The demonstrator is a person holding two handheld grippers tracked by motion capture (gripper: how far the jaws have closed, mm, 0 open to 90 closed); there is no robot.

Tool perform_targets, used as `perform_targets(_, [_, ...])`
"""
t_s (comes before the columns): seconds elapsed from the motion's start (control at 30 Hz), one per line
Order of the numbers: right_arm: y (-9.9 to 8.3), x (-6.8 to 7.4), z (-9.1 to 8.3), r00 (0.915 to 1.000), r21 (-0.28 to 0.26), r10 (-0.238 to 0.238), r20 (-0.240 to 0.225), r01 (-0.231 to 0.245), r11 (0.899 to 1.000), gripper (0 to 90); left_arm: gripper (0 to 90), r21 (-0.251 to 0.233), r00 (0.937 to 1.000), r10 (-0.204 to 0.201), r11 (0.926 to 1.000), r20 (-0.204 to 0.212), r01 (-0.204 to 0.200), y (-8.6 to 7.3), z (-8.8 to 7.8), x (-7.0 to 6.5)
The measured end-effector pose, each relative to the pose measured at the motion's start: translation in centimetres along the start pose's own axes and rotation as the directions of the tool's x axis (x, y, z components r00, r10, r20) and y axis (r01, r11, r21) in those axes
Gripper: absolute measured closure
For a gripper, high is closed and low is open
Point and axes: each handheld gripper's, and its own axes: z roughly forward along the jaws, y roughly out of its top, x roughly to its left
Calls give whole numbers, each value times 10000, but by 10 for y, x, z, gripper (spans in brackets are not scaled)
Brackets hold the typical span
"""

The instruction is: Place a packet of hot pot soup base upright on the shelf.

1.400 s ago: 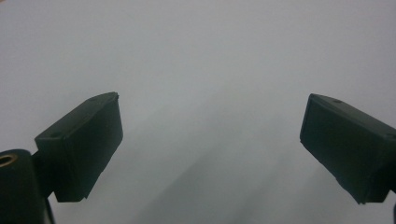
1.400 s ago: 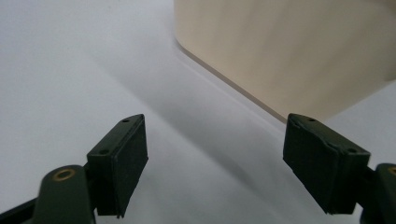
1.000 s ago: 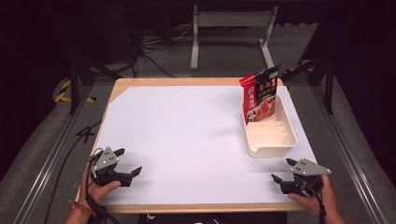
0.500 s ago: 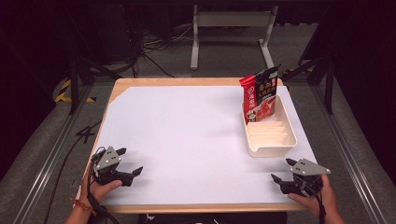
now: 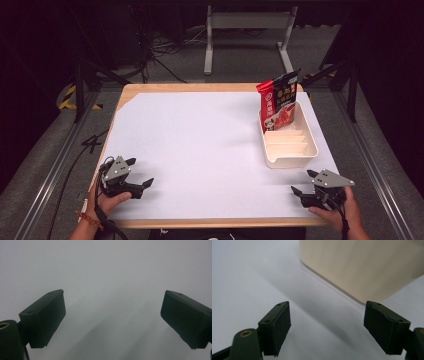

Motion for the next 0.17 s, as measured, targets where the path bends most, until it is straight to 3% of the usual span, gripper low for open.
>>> perform_targets(0.17, [0, -1, -1, 10000, -60, 29, -34, -29, 10000, 215, 69, -10, 10000, 70, 10000, -46, -70, 1, 0, -2])
